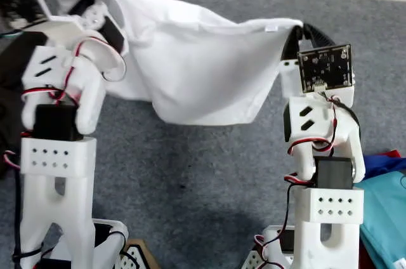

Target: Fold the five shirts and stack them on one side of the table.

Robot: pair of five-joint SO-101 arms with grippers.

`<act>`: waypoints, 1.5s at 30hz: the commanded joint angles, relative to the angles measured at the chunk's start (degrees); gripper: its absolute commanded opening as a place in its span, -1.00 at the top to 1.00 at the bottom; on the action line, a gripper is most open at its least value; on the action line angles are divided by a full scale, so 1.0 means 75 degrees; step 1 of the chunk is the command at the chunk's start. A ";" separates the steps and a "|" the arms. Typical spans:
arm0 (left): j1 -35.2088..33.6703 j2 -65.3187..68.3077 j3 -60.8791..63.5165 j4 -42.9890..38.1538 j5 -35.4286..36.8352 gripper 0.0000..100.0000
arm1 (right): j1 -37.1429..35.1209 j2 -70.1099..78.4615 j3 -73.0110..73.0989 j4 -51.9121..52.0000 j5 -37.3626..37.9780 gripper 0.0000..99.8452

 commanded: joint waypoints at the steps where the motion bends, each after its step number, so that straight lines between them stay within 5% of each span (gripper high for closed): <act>1: 0.0100 -0.0111 0.0358 -0.0457 0.0035 0.99 | -0.0041 -0.0053 -0.0404 0.0100 -0.0105 0.99; 12: 0.0123 -0.0147 0.1178 -0.5451 0.0035 0.99 | -0.0041 0.0205 -0.0217 -0.2081 -0.0141 0.99; 17: 0.0123 -0.0275 0.0979 -0.5919 0.0047 0.99 | -0.0041 0.0088 -0.0451 -0.2268 -0.0141 0.99; 21: 0.0135 -0.0744 0.1354 -0.4548 0.0059 0.99 | -0.0064 -0.0264 -0.0358 -0.2034 -0.0141 0.99; 27: 0.0135 -0.2116 0.3007 -0.2192 0.0059 0.99 | -0.0721 -0.0686 -0.0334 0.0275 -0.0070 0.99; 36: 0.1049 -0.4905 0.4378 0.3083 0.0059 0.99 | -0.2081 -0.0897 -0.0369 0.3909 -0.0082 0.99; 45: 0.1307 -0.5245 0.4331 0.7162 -0.0117 0.99 | -0.2655 -0.0862 -0.0299 0.6781 -0.0141 0.99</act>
